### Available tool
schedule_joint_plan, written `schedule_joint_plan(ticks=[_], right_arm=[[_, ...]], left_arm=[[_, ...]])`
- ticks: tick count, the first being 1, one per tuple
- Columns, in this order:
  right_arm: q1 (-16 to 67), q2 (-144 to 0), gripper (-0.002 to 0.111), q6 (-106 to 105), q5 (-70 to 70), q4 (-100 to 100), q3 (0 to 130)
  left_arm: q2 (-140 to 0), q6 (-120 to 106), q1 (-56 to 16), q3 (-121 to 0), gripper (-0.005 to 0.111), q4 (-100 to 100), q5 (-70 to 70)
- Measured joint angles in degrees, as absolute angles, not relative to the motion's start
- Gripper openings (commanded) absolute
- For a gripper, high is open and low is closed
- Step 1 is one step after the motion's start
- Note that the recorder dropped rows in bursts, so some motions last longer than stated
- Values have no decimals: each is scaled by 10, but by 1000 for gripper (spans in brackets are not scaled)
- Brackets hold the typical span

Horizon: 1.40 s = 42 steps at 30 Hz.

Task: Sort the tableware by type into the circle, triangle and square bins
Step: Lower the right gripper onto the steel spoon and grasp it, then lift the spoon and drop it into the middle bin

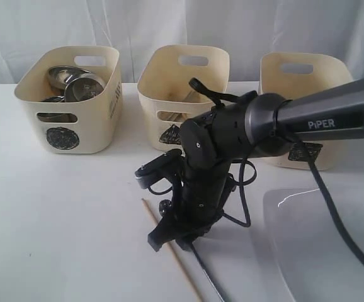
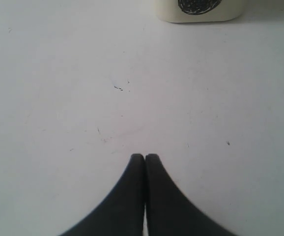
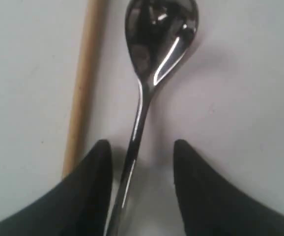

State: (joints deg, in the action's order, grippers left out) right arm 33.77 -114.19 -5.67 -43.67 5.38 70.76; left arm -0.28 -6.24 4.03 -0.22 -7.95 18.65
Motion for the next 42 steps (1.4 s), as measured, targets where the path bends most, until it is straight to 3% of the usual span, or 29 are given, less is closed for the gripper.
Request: schedule_joint_plan(ticks=[3,8,17,22,25,31,42], right_arm=[[338,-1143,26,-57,-438,51,709],[338,-1146,0,-49,-437,50,713],[338,-1139,0,-35,-488,54,733],[338,-1063,0,-35,-512,45,795],[339,-1011,0,-35,-441,0,825],[322,-976,0,10,-170,-142,834],[227,-1066,0,51,90,-168,834]], left_arm=[[-3,-62,40,-2,0,-79,186],[-3,-62,40,-2,0,-79,186],[-3,-62,40,-2,0,-79,186],[-3,-62,40,-2,0,-79,186],[-3,-62,40,-2,0,-79,186],[-3,-62,40,-2,0,-79,186],[-3,-62,40,-2,0,-79,186]])
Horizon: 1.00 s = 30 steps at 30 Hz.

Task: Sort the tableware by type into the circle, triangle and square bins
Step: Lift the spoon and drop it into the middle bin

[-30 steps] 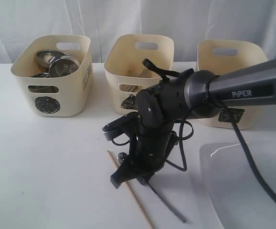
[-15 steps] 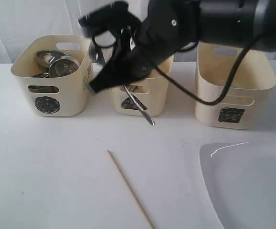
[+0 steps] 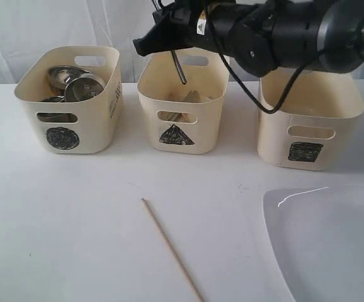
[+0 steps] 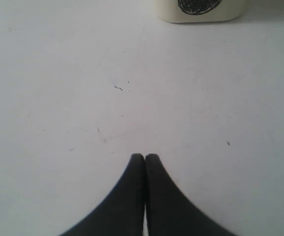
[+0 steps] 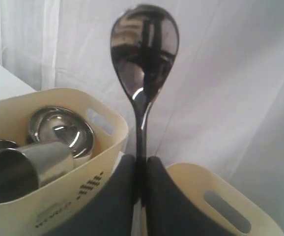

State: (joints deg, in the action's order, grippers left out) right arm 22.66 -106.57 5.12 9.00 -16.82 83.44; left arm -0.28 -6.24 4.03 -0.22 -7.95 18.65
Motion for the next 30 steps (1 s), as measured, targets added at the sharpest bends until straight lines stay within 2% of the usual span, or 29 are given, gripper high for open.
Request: schedule_joint_plan(ticks=[5,7,10,15,18,23,25,27,30], right_arm=[[195,-1128,0,51,186,-155,834],[187,-1149,5,51,221,-122,834],[177,-1172,19,51,233,-64,834],[168,-1188,52,50,226,-30,834],[167,-1185,60,49,226,-26,834],[167,-1157,59,51,212,-25,834],[167,-1134,54,66,181,-25,834],[169,-1100,44,86,114,-25,834],[178,-1043,20,95,-42,-24,834]], left_arm=[[-3,-62,40,-2,0,-79,186],[-3,-62,40,-2,0,-79,186],[-3,-62,40,-2,0,-79,186],[-3,-62,40,-2,0,-79,186],[-3,-62,40,-2,0,-79,186],[-3,-62,40,-2,0,-79,186],[-3,-62,40,-2,0,-79,186],[-3,-62,40,-2,0,-79,186],[-3,-62,40,-2,0,-79,186]])
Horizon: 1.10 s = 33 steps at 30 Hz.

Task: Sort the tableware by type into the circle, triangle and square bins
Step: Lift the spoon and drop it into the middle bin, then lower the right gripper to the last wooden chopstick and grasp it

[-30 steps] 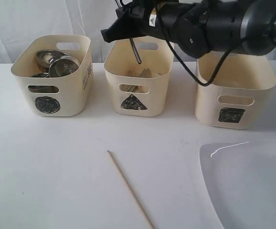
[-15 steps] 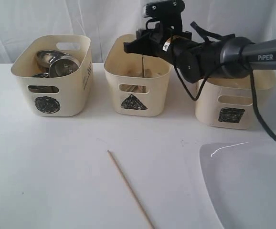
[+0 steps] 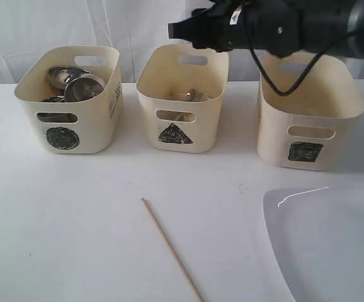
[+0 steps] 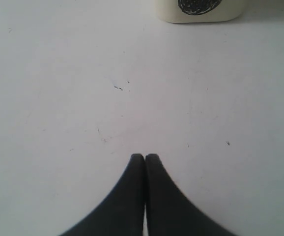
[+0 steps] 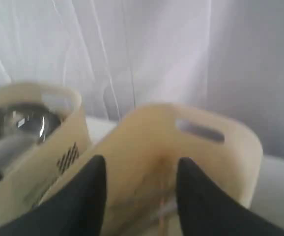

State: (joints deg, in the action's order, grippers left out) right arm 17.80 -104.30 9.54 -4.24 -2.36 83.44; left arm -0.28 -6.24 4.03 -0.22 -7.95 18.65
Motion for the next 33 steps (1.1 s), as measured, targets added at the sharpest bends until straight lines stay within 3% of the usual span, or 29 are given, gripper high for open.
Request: schedule_joint_plan(ticks=[3,9,17,19,22,25,33], right_arm=[[195,-1003,0,65,-244,-22,834],[268,-990,0,-30,-479,26,826],[388,-1045,0,-16,-501,27,808],[399,-1086,7,-11,-503,24,808],[400,-1131,29,-11,-526,22,807],[400,-1158,42,-11,-534,27,806],[400,-1175,41,-11,-467,44,806]], left_arm=[[-3,-62,40,-2,0,-79,186],[-3,-62,40,-2,0,-79,186],[-3,-62,40,-2,0,-79,186],[-3,-62,40,-2,0,-79,186],[-3,-62,40,-2,0,-79,186],[-3,-62,40,-2,0,-79,186],[-3,-62,40,-2,0,-79,186]])
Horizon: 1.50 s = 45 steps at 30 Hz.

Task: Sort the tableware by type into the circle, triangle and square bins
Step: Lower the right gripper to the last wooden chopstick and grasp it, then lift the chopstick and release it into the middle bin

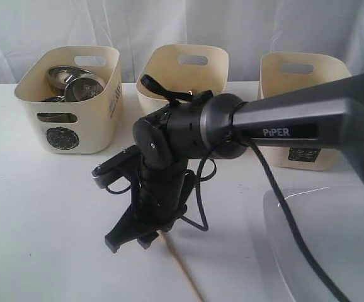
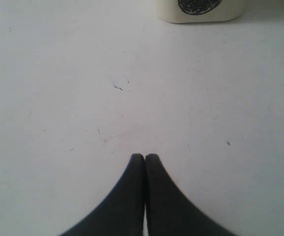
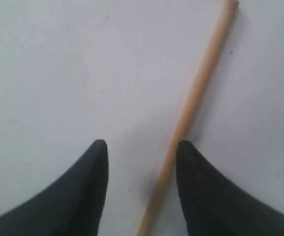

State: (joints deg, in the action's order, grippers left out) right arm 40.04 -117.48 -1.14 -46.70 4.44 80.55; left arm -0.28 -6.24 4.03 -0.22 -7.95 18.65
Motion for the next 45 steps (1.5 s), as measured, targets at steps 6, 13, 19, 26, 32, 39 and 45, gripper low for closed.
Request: schedule_joint_plan(ticks=[6,13,19,26,32,39,45], right_arm=[[400,-1195,39,-9,-455,30,807],[400,-1197,6,-9,-447,27,807],[400,-1198,0,-8,-442,27,809],[400,-1120,0,-8,-449,18,869],[385,-1015,0,65,-297,-162,908],[320,-996,0,276,-211,-402,908],[276,-1026,0,387,-70,-471,908]], left_arm=[[-3,-62,40,-2,0,-79,186],[-3,-62,40,-2,0,-79,186],[-3,-62,40,-2,0,-79,186],[-3,-62,40,-2,0,-79,186],[-3,-62,40,-2,0,-79,186],[-3,-62,40,-2,0,-79,186],[-3,-62,40,-2,0,-79,186]])
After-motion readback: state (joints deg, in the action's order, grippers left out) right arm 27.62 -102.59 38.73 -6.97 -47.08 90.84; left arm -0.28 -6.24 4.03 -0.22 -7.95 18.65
